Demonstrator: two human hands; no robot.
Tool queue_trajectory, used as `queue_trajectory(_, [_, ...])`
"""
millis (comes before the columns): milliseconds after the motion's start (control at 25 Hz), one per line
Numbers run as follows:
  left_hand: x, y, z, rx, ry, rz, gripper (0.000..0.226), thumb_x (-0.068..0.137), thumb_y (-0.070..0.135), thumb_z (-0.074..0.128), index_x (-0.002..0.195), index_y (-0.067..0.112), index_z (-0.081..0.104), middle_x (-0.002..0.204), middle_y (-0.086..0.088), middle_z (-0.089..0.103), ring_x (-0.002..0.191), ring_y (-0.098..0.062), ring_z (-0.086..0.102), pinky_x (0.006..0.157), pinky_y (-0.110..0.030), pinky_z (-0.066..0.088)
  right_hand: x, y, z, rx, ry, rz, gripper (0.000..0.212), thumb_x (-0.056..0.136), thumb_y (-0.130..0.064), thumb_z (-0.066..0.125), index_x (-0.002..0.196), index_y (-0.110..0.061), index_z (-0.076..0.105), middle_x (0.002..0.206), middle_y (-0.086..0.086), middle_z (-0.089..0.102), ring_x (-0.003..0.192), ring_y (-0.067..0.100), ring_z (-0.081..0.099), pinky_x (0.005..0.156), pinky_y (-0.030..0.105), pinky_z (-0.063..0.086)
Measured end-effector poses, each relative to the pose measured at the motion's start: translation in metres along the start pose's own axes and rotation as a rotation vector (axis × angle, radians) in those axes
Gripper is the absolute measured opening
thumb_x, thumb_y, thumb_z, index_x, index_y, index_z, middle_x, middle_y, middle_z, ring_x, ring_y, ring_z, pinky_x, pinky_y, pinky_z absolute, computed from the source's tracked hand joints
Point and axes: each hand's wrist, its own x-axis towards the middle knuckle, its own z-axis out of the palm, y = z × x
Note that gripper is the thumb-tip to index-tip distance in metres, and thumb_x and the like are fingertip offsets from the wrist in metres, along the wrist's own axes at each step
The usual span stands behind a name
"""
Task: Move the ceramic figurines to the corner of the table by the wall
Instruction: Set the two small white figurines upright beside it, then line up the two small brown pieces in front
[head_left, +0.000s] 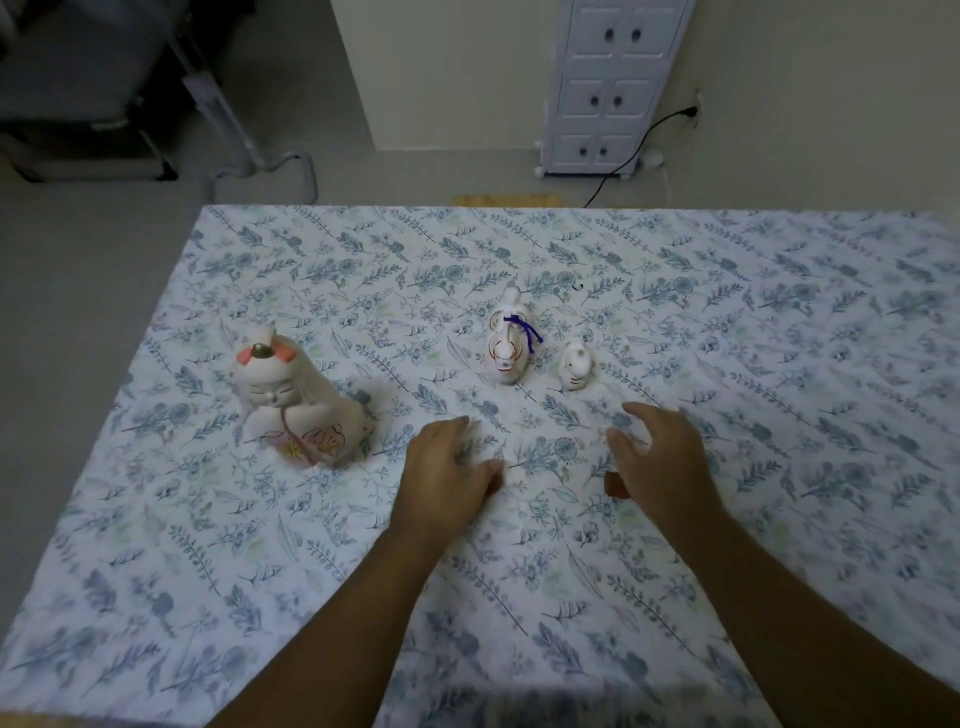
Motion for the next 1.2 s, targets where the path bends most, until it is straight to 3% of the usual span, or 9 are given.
queue_trajectory(200, [-0.034,-0.016,0.012,0.021,-0.042,-0.046,0.041,0.080,0.046,0.079,0.108,0.018,0.070,0.101,-0.002,0.057,0.094,-0.018,0.053,0.080,-0.025,0.039,-0.036,0.031,0.003,-0.142,-0.005,0.162,0.058,0.084,-0.050,0.076,0.125,-0.010,0.066,0.122,0.023,0.057,0.116,0.039,0.052,0.085,0.035,0.042])
queue_trajectory(400, [-0.036,-0.010,0.016,-0.096,-0.007,-0.070,0.014,0.080,0.025,0.081,0.092,0.024,0.073,0.086,0.004,0.069,0.077,-0.008,0.061,0.065,-0.023,0.044,-0.047,0.029,0.005,0.048,-0.032,0.150,0.039,0.085,-0.039,0.079,0.114,-0.015,0.071,0.118,0.017,0.052,0.109,0.035,0.055,0.081,0.033,0.049])
queue_trajectory(560, [-0.037,-0.007,0.020,-0.233,0.042,-0.120,0.024,0.077,0.023,0.081,0.089,0.033,0.064,0.084,0.014,0.070,0.076,0.001,0.065,0.056,-0.011,0.047,-0.047,0.017,0.005,0.140,-0.039,0.040,0.043,0.074,-0.021,0.089,0.113,-0.022,0.070,0.116,0.008,0.051,0.108,0.024,0.056,0.071,0.005,0.045])
queue_trajectory(600, [-0.035,-0.006,0.022,-0.252,0.055,-0.116,0.025,0.076,0.023,0.080,0.088,0.034,0.061,0.084,0.015,0.070,0.076,0.000,0.066,0.056,-0.011,0.048,-0.045,0.013,0.005,0.179,-0.049,0.024,0.051,0.072,-0.017,0.090,0.117,-0.024,0.068,0.118,0.005,0.050,0.109,0.022,0.056,0.074,0.005,0.048])
queue_trajectory(680, [-0.029,-0.001,0.024,-0.300,0.058,-0.101,0.029,0.076,0.023,0.080,0.093,0.037,0.061,0.086,0.015,0.071,0.078,0.000,0.067,0.063,-0.016,0.051,-0.039,0.002,0.006,0.228,-0.083,-0.007,0.068,0.069,-0.008,0.091,0.129,-0.026,0.064,0.122,0.002,0.049,0.113,0.022,0.057,0.090,0.023,0.054])
queue_trajectory(800, [-0.018,0.007,0.030,-0.356,0.079,-0.015,0.041,0.078,0.020,0.082,0.115,0.032,0.068,0.101,0.013,0.069,0.094,-0.003,0.066,0.082,-0.023,0.054,-0.032,-0.009,0.011,0.168,-0.061,-0.090,0.068,0.070,0.000,0.088,0.132,-0.019,0.064,0.120,0.000,0.052,0.114,0.024,0.060,0.100,0.040,0.054])
queue_trajectory(880, [-0.011,0.011,0.035,-0.323,0.130,0.068,0.040,0.076,0.021,0.087,0.113,0.025,0.071,0.102,0.013,0.064,0.097,-0.003,0.062,0.084,-0.017,0.050,-0.029,-0.010,0.013,0.157,-0.073,-0.182,0.061,0.074,0.004,0.084,0.128,-0.015,0.065,0.119,0.001,0.056,0.111,0.022,0.061,0.100,0.039,0.055])
queue_trajectory(1000, [-0.007,0.010,0.043,-0.319,0.145,0.084,0.030,0.070,0.026,0.091,0.090,0.029,0.069,0.095,0.014,0.062,0.093,-0.001,0.058,0.077,-0.010,0.045,-0.031,-0.001,0.017,0.082,-0.136,-0.309,0.053,0.081,0.007,0.076,0.127,-0.016,0.063,0.119,0.001,0.060,0.113,0.017,0.059,0.100,0.033,0.055])
queue_trajectory(1200, [-0.007,0.000,0.045,-0.340,0.113,0.084,0.030,0.068,0.025,0.092,0.088,0.025,0.069,0.093,0.014,0.064,0.091,-0.001,0.059,0.076,-0.013,0.046,-0.037,0.003,0.023,0.213,-0.163,-0.109,0.068,0.081,-0.006,0.082,0.135,-0.039,0.056,0.117,-0.015,0.057,0.111,0.006,0.060,0.093,0.014,0.049])
